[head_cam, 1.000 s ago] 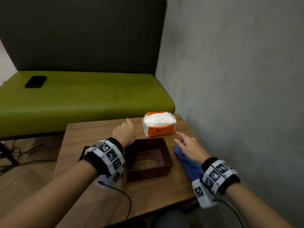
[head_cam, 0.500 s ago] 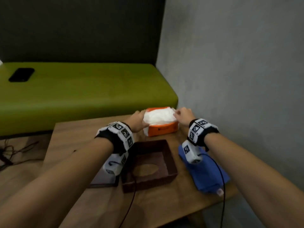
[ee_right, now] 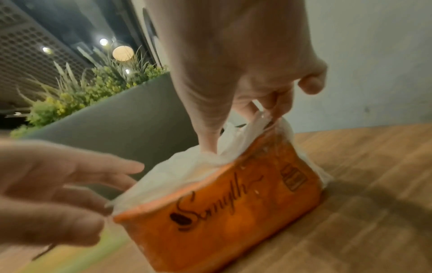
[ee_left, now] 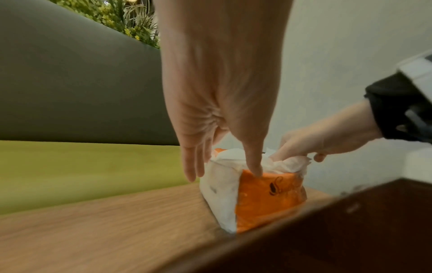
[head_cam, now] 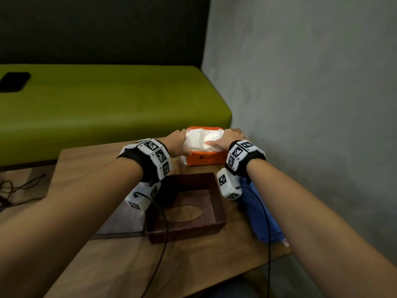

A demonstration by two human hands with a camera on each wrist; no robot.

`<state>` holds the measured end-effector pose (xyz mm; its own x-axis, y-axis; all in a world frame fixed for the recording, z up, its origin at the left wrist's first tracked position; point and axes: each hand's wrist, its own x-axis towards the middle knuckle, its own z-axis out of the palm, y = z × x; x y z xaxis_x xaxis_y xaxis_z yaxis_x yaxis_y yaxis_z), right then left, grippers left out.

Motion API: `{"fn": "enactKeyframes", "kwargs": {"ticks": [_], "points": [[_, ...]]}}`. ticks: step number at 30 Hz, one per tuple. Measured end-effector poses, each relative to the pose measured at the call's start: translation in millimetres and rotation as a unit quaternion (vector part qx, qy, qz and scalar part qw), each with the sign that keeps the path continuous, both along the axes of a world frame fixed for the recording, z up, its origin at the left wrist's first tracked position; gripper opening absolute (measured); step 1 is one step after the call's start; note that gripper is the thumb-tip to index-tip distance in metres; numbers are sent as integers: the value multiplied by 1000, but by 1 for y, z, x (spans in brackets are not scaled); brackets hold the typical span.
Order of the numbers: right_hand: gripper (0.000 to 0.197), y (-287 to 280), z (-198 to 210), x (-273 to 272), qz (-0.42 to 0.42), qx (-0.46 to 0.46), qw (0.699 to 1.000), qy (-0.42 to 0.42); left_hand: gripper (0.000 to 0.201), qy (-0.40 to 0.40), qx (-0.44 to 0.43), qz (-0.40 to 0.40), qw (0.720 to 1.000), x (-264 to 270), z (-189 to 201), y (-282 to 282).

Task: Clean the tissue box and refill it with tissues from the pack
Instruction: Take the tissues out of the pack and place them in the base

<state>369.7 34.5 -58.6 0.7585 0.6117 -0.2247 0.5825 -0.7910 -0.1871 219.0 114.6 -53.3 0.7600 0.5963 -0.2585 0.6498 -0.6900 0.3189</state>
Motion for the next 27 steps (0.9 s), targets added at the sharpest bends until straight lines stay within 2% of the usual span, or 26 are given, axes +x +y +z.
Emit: {"fn": "enactKeyframes", "kwargs": {"ticks": [4, 7, 11, 13, 15, 18, 20, 24, 27], "points": [[79, 4, 4, 1, -1, -2, 998, 61, 90, 35, 2, 2, 999, 1, -2, 4], [73, 7, 5, -5, 7, 2, 998, 66, 82, 51, 5, -12, 999, 2, -1, 2], [81, 1, 13, -6, -14, 44, 997, 60, 70, 35, 10, -9, 999, 5, -2, 0], [70, -3, 17, -6, -20, 72, 994, 74, 69, 26, 8, -4, 1000, 5, -3, 0], [55, -5, 18, -8, -17, 73, 996, 53, 69, 20, 11, -8, 1000, 6, -6, 1], [43, -6, 18, -13, 6, 43, 999, 18, 70, 19, 13, -16, 1000, 7, -7, 1], [45, -6, 21, -14, 6, 30, 999, 36, 71, 14, 12, -18, 1000, 7, -8, 1], [64, -4, 26, -11, -2, 2, 997, 71, 71, 12, 7, -18, 1000, 6, -9, 2], [60, -6, 25, -8, -18, 17, 993, 117, 71, 11, 4, -22, 1000, 6, -8, 1]]}}
